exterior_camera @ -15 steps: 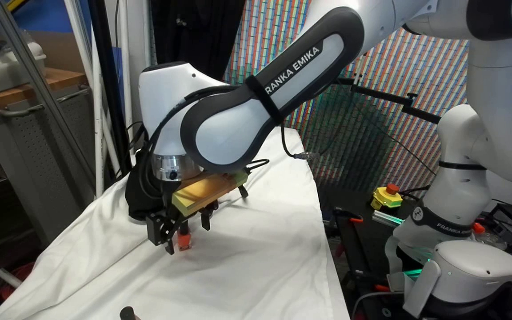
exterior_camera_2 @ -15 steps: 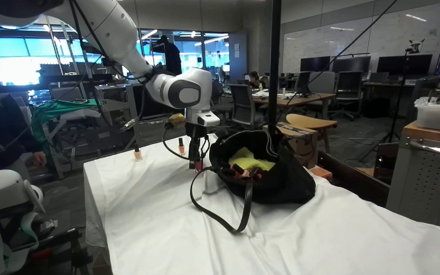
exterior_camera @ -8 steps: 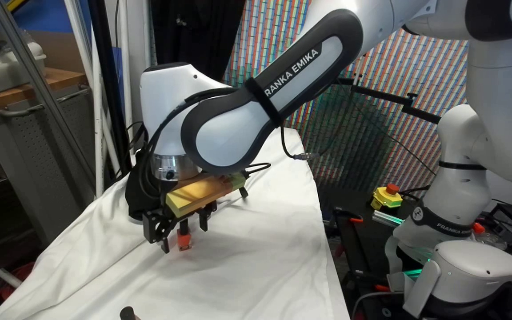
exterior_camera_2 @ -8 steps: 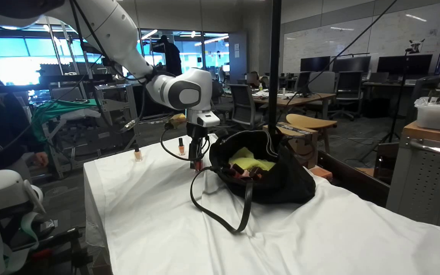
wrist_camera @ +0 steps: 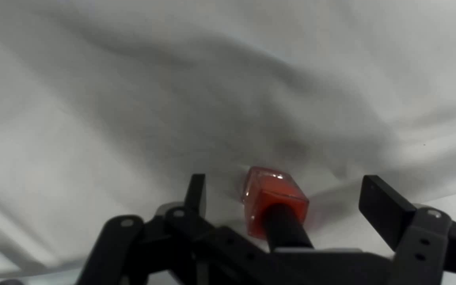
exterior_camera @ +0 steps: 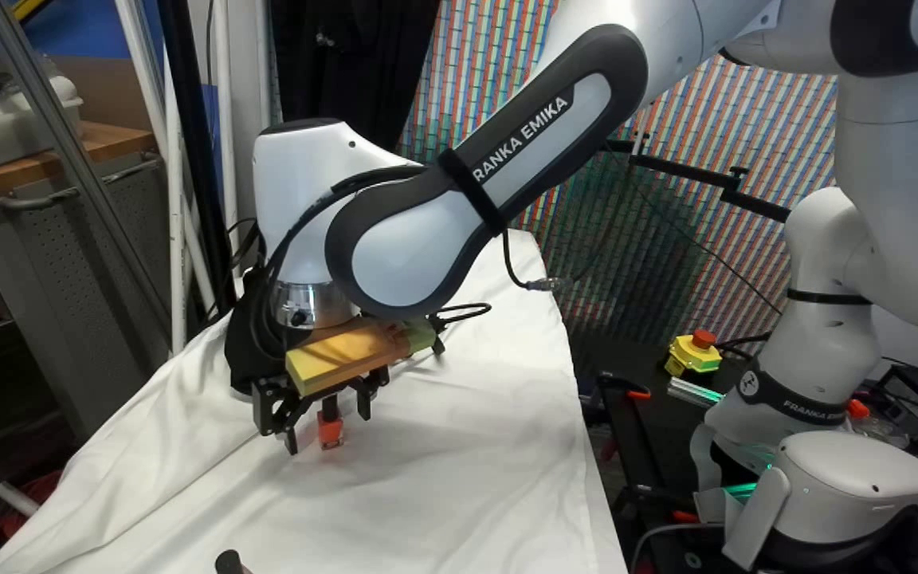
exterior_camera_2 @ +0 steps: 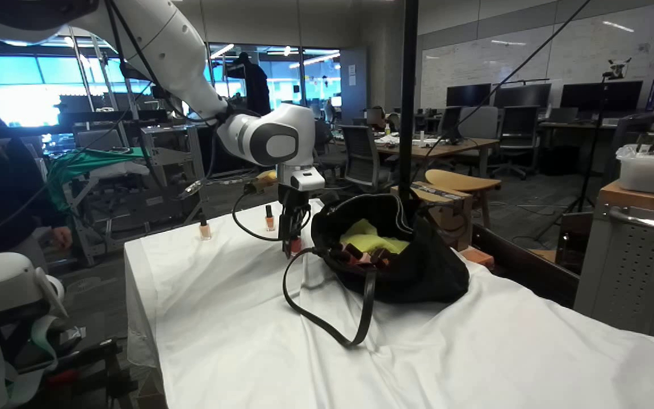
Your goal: Put the nail polish bottles in the bag
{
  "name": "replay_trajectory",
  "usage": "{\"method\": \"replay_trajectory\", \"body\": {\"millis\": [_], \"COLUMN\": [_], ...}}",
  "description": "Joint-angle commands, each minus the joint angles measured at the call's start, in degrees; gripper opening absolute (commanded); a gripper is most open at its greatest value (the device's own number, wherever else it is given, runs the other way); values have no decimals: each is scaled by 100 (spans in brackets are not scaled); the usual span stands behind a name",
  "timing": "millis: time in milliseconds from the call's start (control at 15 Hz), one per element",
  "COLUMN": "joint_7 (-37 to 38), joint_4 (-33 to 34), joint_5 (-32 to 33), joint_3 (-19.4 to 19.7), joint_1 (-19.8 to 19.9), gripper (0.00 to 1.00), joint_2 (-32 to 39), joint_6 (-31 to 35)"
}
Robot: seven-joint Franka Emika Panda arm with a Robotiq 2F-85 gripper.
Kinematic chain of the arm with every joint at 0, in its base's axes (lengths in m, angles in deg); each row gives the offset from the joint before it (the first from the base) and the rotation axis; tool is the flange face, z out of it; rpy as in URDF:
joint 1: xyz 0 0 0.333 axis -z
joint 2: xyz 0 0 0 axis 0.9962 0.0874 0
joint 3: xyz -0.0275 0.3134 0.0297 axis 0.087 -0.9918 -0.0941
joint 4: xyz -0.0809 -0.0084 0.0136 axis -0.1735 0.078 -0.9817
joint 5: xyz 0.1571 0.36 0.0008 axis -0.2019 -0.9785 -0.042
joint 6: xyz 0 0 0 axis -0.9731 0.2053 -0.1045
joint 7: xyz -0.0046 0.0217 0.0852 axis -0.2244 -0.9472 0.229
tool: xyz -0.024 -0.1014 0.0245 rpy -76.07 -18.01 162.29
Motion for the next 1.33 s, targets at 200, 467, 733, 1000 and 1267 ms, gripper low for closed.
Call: {"method": "replay_trajectory", "body": {"millis": [200, 467, 733, 1000, 1267], "joint_7": [412, 470, 457, 420, 422], "joint_4": [-44, -32, -23, -35, -30], "joint_5": [98, 114, 117, 111, 105], "joint_3": [144, 177, 172, 142, 130], "joint_1": [-100, -77, -79, -93, -122], "gripper": [100, 100, 100, 100, 100], "joint_2": [28, 77, 88, 74, 78], "joint_6": [202, 234, 210, 192, 174]}}
